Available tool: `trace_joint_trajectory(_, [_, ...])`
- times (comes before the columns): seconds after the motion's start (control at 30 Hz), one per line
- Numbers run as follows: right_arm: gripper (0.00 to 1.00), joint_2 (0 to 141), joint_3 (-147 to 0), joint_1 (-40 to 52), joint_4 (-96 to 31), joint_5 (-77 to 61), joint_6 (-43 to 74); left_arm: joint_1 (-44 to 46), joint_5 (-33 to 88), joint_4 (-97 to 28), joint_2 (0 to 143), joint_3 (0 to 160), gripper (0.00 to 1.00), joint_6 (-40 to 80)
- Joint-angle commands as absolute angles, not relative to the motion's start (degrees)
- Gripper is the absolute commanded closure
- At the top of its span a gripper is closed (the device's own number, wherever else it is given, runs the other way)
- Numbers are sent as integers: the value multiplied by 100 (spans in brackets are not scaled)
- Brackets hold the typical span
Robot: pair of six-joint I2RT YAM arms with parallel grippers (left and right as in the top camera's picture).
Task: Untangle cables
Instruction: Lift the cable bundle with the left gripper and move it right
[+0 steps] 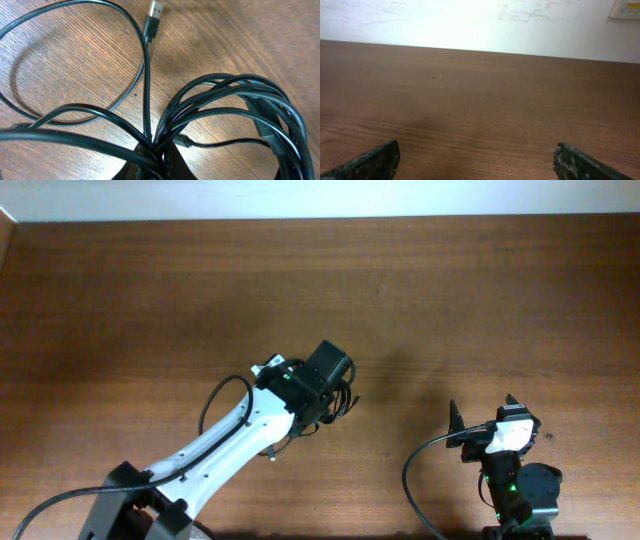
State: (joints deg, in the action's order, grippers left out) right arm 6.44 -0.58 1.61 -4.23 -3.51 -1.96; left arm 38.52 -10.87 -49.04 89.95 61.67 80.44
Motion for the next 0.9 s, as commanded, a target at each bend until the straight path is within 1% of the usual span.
trace_joint_trajectory(0.0, [2,622,-54,187,-456,-427,-193,3817,-657,-4912,8836,6274,100,8305])
trace_joint_trajectory(0.03, [2,622,-54,187,-456,-427,-193,3817,-261,-4915,8836,6274,100,8914])
trace_joint_trajectory(0.07, [2,622,-54,187,-456,-427,-193,3822,-231,-4895,8836,6274,100,9205])
trace_joint_trajectory(0.1, [2,622,-54,187,-456,-427,-193,3824,-276,-4825,8838,6272,100,9231])
trace_joint_trajectory(0.13, [2,622,-54,187,-456,-427,-193,3824,-276,-4810,8838,6272,98,9161])
trace_joint_trajectory(0.17, [2,622,-54,187,-456,-427,-193,3824,-276,-4821,8838,6272,100,8986])
trace_joint_trajectory(0.23, [2,622,-54,187,-456,-427,-193,3837,-274,-4821,8838,6272,100,8650])
trace_joint_trajectory(0.3, [2,622,-54,187,-456,-427,-193,3988,-294,-4829,8842,6267,100,8643])
trace_joint_trajectory(0.43, [2,622,-54,187,-456,-427,-193,4563,-1017,-4875,8847,6267,100,8643])
trace_joint_trajectory(0.5, [2,622,-54,187,-456,-427,-193,4674,-1203,-4842,8849,6267,100,8646])
trace_joint_trajectory(0.87, [2,622,-54,187,-456,-427,-193,4672,-1533,-4718,8849,6267,100,8650])
